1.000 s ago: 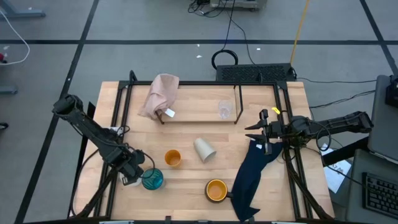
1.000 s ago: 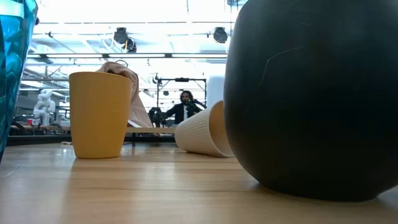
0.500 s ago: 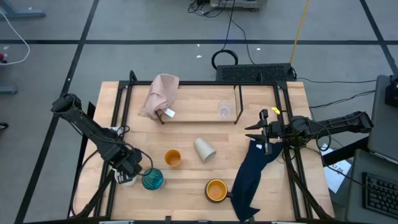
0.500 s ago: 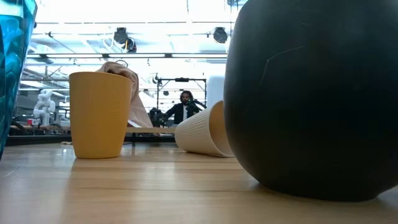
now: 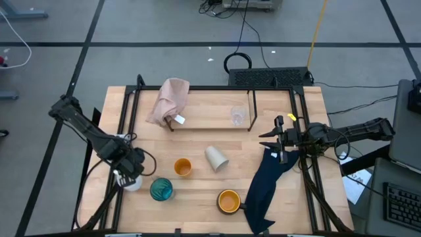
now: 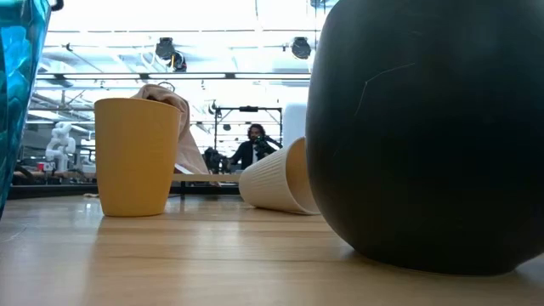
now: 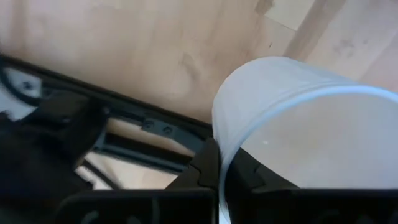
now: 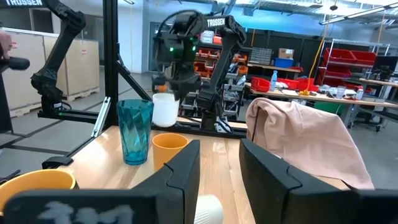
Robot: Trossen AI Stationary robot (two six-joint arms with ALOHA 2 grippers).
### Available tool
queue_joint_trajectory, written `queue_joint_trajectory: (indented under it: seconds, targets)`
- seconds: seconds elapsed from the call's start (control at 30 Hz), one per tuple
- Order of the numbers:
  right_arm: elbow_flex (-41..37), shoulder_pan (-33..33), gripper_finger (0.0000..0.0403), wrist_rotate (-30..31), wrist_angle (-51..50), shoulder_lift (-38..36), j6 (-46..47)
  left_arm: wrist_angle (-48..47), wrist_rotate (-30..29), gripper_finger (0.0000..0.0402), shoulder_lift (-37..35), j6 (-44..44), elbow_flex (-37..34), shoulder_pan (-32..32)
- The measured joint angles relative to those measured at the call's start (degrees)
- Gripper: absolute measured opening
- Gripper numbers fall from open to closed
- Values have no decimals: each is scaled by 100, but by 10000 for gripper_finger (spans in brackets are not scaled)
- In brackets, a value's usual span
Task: Stack small to large cups/mugs on shelf
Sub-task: Put the white mug on the shelf
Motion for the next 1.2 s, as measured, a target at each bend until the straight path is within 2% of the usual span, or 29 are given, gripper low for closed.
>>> queue_joint_trajectory:
  seconds: [0.3,0.5,0.63,0.8,1.03,1.2]
  targets:
    - [0,0,105,0,-46,0,0,-909,-676,3,3,140,1336,197]
    - [0,-1,105,0,-61,0,0,-897,-1819,3,57,643,2441,260]
    - [0,0,105,0,-63,-2,2,-879,-2501,3,126,1119,2930,362]
    - [0,-1,105,0,-66,0,2,-733,-3095,3,229,2045,3136,600]
    - [0,-1,105,0,-65,-1,9,-227,-3222,3,529,3317,3139,1036]
    - [0,0,105,0,-4,-2,150,700,-3194,3,860,4786,3139,1229]
